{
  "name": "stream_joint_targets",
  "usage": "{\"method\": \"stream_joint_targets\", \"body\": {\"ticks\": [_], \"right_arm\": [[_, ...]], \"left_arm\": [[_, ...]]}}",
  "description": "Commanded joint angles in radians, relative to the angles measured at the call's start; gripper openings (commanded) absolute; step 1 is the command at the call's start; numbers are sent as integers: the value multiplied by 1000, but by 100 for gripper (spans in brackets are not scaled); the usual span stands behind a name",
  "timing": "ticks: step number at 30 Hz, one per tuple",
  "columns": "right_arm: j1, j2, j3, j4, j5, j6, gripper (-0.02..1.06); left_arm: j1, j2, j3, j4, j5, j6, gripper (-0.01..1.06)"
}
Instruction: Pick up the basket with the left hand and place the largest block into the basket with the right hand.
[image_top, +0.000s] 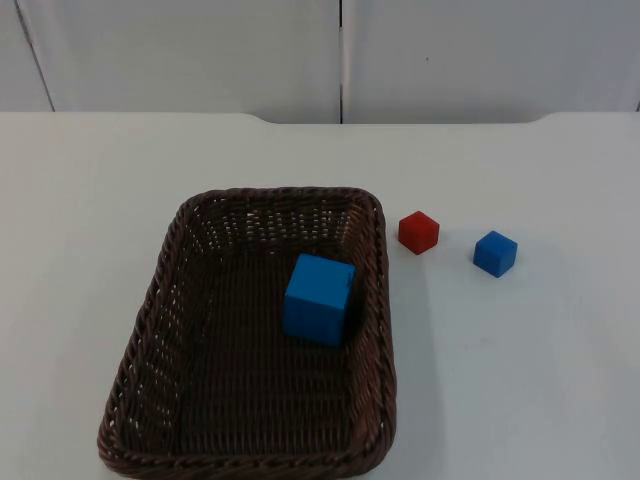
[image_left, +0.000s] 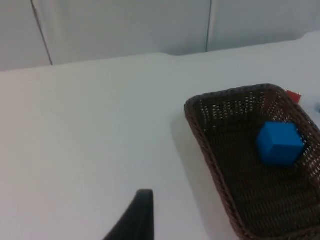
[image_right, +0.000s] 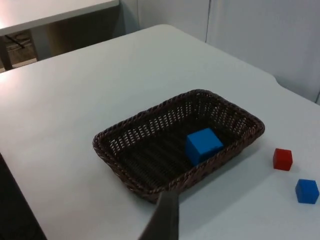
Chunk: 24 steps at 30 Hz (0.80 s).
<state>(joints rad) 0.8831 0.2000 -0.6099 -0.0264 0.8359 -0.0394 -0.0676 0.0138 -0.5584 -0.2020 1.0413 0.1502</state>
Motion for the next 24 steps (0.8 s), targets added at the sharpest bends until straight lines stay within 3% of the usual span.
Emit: {"method": "stream_joint_targets", "body": {"ticks": [1, 20, 24], "right_arm": [[-1, -38, 3, -13, 47, 5, 75], [-1, -200, 6, -88, 241, 85, 75], [-1, -200, 31, -81, 245, 90, 75]], "left_arm": [[-1, -14, 22, 19, 17, -11, 105], [-1, -14, 64, 98, 31, -132, 105], [-1, -14, 64, 102, 31, -130, 105]]}}
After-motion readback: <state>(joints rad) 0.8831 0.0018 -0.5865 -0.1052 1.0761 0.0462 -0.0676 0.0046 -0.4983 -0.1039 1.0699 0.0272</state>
